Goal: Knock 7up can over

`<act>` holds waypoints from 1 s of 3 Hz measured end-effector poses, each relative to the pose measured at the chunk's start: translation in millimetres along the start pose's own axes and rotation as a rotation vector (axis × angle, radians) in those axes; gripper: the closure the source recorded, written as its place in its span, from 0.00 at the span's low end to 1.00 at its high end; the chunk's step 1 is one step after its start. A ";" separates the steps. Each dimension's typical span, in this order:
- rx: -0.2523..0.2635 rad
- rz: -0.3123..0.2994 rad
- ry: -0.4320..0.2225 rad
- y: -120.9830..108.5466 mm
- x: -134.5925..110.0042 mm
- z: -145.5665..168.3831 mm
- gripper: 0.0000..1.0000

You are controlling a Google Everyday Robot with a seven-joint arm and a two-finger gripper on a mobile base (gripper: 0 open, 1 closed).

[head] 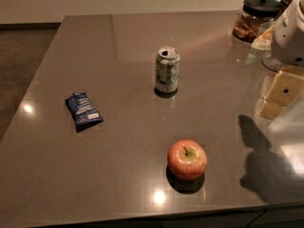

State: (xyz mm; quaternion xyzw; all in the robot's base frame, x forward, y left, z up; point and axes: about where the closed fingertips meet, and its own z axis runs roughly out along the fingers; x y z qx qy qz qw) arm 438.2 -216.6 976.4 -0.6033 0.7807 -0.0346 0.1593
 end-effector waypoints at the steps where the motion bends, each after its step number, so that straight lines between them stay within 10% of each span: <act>1: 0.000 0.000 0.000 0.0 0.0 0.0 0.00; 3: -0.035 0.028 -0.096 -24.1 -37.3 25.7 0.00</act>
Offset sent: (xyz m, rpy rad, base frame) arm 0.0310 0.0304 -0.0121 0.1093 0.0326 0.0138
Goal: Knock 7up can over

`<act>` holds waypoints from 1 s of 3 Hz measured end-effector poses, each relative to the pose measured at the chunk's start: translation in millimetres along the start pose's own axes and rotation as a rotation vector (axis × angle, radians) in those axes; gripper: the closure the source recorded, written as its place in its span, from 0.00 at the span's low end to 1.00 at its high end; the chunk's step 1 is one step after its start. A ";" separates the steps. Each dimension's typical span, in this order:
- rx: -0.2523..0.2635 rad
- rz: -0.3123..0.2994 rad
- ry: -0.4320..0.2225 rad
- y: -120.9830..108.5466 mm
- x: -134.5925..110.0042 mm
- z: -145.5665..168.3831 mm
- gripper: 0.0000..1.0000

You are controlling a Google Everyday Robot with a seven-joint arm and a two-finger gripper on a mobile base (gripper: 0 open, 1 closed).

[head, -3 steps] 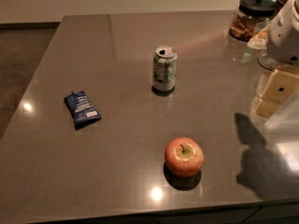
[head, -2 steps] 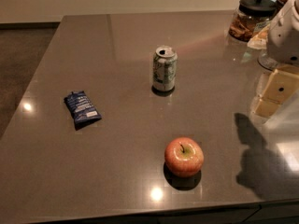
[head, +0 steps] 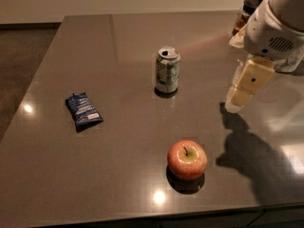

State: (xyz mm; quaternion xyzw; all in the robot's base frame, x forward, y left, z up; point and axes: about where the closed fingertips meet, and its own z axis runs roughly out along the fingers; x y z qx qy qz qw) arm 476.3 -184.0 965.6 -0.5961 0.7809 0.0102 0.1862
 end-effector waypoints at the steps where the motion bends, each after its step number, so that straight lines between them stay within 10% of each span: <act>1: -0.005 0.027 -0.070 -27.1 -31.7 22.8 0.00; 3: 0.017 0.110 -0.189 -64.2 -73.2 53.1 0.00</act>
Offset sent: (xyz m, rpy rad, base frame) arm 0.0911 0.0567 -0.0078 0.1612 -0.0473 -0.0483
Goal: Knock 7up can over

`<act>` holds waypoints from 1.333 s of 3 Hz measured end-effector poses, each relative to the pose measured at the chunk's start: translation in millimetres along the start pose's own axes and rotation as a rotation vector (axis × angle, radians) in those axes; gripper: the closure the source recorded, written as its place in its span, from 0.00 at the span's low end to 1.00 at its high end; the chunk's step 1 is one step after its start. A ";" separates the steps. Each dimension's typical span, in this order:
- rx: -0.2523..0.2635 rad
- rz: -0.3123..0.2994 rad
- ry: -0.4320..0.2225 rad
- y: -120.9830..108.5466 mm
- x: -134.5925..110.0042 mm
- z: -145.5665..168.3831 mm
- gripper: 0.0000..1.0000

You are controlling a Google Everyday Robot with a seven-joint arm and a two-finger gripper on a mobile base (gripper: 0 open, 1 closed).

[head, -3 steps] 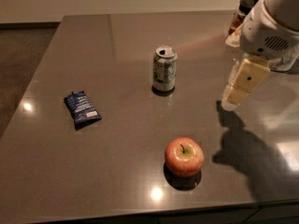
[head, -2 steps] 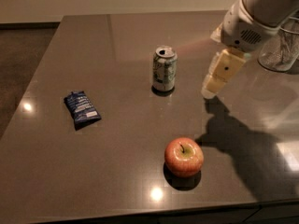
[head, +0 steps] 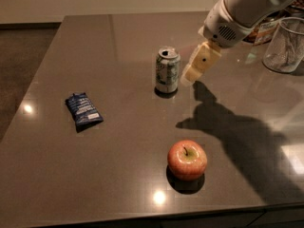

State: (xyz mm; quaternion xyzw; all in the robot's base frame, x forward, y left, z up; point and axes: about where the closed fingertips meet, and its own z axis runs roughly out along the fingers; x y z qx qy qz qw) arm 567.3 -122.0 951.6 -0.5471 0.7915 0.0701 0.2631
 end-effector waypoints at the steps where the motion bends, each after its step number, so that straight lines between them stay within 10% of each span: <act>1: -0.006 0.030 -0.050 -6.3 -19.2 21.3 0.00; 3: -0.060 0.066 -0.119 -7.1 -47.3 67.0 0.00; 4: -0.082 0.080 -0.134 -5.6 -53.2 77.4 0.26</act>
Offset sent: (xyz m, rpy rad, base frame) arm 0.0494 0.0721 -0.0345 0.1743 0.0229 -0.0078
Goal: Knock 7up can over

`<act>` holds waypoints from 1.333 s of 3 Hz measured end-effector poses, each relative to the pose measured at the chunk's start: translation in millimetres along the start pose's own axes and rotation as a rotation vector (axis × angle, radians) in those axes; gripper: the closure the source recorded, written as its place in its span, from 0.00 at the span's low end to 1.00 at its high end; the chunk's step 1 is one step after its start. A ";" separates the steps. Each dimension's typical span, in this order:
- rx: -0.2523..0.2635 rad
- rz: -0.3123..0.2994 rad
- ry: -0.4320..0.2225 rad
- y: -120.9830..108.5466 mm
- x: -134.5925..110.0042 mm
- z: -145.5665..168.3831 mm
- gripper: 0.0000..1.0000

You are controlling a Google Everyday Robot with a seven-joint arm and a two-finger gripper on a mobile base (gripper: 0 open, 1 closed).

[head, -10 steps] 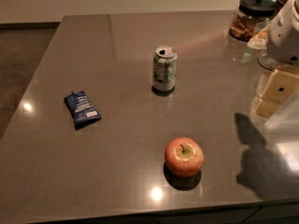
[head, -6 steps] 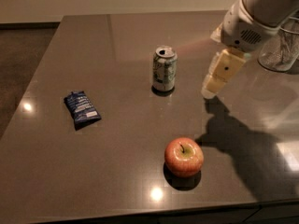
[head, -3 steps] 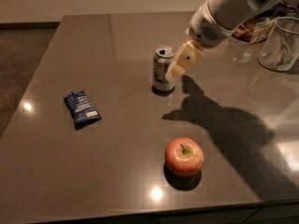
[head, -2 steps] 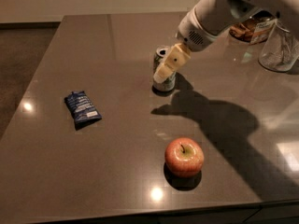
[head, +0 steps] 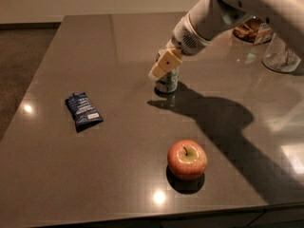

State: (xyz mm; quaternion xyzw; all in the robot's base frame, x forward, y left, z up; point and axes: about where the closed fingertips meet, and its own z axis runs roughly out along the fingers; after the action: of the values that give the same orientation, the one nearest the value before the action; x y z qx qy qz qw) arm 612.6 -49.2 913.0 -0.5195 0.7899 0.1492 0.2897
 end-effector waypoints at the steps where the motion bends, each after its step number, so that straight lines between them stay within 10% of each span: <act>1: -0.008 0.004 0.004 -0.1 -1.4 3.0 0.48; 3: 0.002 -0.011 0.138 -5.7 -3.0 -28.2 0.95; 4: 0.011 -0.067 0.271 -9.2 -1.9 -40.7 1.00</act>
Offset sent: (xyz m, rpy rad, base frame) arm -0.0042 -0.0206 0.0245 -0.0832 0.0758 -0.0109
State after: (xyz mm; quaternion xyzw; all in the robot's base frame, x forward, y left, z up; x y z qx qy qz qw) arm 609.2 -73.6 946.8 -0.5594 0.8048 0.0636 0.1881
